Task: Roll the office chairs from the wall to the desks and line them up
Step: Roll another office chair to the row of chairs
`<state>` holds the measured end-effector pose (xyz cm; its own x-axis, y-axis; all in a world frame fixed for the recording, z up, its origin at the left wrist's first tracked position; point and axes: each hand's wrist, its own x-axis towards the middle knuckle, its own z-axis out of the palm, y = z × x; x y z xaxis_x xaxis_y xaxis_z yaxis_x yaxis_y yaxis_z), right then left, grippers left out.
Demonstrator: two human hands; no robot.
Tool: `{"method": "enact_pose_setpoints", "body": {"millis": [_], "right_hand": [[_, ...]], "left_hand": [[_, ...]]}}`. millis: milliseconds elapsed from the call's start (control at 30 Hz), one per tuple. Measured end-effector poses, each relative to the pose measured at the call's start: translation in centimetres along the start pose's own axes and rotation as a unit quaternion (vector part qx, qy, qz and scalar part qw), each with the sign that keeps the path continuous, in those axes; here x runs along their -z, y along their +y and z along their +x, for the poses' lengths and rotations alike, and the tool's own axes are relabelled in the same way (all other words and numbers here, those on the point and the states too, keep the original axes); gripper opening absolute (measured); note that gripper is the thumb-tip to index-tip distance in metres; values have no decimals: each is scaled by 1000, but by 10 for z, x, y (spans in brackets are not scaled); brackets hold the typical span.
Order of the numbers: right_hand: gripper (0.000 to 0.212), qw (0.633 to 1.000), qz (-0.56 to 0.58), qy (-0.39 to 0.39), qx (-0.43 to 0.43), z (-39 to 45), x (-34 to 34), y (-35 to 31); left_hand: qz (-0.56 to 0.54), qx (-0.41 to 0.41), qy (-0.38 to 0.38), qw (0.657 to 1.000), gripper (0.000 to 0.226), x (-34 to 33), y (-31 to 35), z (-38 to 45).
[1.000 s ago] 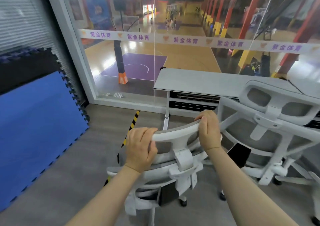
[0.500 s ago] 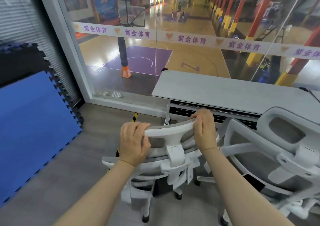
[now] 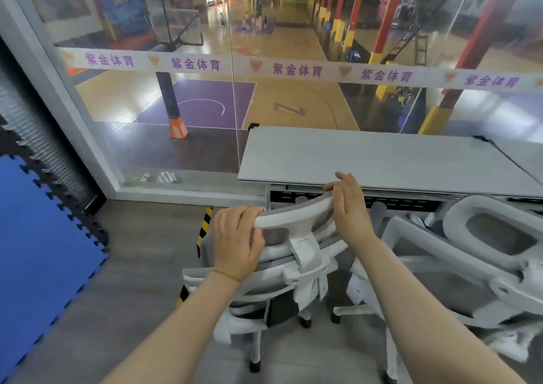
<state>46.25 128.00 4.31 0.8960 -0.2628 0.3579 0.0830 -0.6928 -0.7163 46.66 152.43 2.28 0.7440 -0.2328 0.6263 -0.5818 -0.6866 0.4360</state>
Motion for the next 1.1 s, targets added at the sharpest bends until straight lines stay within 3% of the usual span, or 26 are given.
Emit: {"method": "enact_pose_setpoints", "body": {"millis": [300,433,567,867,1100], "right_hand": [[53,992,-100,-75,-24,-23,11,-18],[50,992,-104,-41,-54,-63,14,-26],[46,988,-141,-35,-59,-115,21,-26],[43,951,-147,22,-273,-281,104,-14],[38,861,-157,153,-458,-463,181,-38]], "left_hand": [[-27,-30,-67,997,40,3,-22,13],[13,-16,-125,992,55,6,-11,11],[10,-125,-177,976,52,4,15,5],[-149,-210,-350,901,35,-46,134,-50],[-198,-353,-486,774,45,-57,271,-164]]}}
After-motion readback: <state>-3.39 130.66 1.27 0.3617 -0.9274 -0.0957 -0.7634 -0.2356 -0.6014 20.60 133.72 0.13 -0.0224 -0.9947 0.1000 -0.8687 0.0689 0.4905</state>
